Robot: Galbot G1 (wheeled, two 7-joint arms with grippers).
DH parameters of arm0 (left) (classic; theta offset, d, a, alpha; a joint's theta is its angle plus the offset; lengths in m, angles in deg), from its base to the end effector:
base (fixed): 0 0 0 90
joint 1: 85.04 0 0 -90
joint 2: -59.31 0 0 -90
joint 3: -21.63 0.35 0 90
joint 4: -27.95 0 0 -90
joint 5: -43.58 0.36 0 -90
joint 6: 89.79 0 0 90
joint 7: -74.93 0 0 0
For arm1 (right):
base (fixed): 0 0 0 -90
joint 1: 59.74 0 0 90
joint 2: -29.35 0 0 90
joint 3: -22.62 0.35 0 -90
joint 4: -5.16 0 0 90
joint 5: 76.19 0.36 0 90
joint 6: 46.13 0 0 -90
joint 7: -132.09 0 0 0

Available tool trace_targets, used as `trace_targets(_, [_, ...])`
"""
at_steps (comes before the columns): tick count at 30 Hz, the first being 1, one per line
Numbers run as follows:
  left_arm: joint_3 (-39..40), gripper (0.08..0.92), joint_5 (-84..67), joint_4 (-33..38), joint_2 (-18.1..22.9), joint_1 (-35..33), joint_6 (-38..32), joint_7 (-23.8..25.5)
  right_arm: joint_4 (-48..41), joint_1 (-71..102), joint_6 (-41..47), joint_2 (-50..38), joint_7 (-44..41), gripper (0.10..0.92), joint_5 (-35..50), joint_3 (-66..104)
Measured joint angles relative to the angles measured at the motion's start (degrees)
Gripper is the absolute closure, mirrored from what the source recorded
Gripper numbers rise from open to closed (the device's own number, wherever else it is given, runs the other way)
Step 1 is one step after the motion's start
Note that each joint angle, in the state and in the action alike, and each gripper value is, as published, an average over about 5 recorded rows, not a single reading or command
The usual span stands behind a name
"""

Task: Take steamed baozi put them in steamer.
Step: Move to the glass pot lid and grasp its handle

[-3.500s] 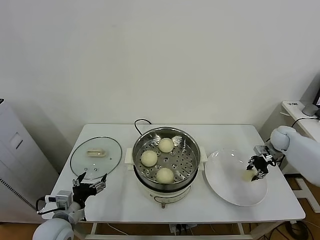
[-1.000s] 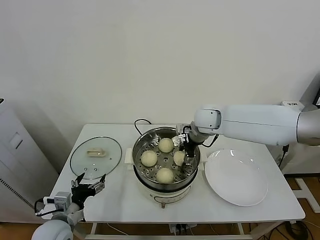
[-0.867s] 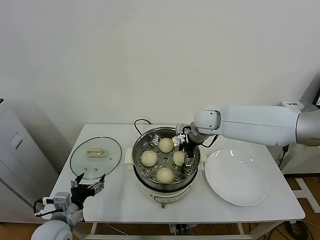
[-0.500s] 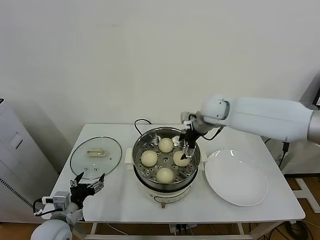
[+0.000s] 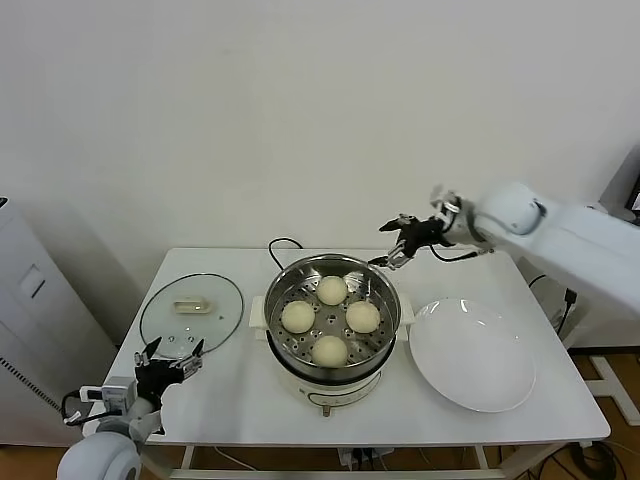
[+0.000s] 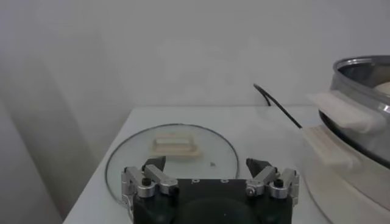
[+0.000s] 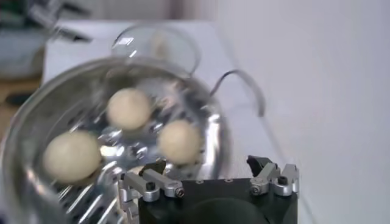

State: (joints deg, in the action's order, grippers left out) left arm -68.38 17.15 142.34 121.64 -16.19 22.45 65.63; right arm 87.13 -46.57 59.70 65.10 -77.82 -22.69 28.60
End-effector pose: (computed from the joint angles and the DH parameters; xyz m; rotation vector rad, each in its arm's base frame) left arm 0.2415 0.0935 -0.2846 -0.0460 -2.7682 -0.0749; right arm 0.5163 -0.1177 -0.0827 1.2331 -2.3750 0.7055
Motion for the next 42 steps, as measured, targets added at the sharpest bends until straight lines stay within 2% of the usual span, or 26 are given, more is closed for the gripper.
trace_targets(10, [-0.3, 0.177, 3.8, -1.5, -1.0, -0.3, -1.7, 1.3, 3.1, 34.5, -7.5, 0.9, 13.4, 0.203, -4.6, 36.6])
trace_targets(21, [0.0, 0.177, 12.7, -4.1, -2.3, -1.2, -5.0, 2.9, 4.0, 64.6, -15.5, 11.8, 17.9, 0.203, -14.9, 68.4])
trace_targets(30, [-0.4, 0.177, 31.5, -9.9, -2.7, 0.1, -13.0, 4.3, 4.1, 79.9, -20.2, 21.6, 17.1, 0.203, -21.4, 84.7])
trace_targets(42, [-1.2, 0.177, 64.9, -20.3, 0.2, 5.2, -27.5, 3.6, 3.5, 87.6, -22.6, 29.3, 15.9, 0.203, -25.2, 93.2])
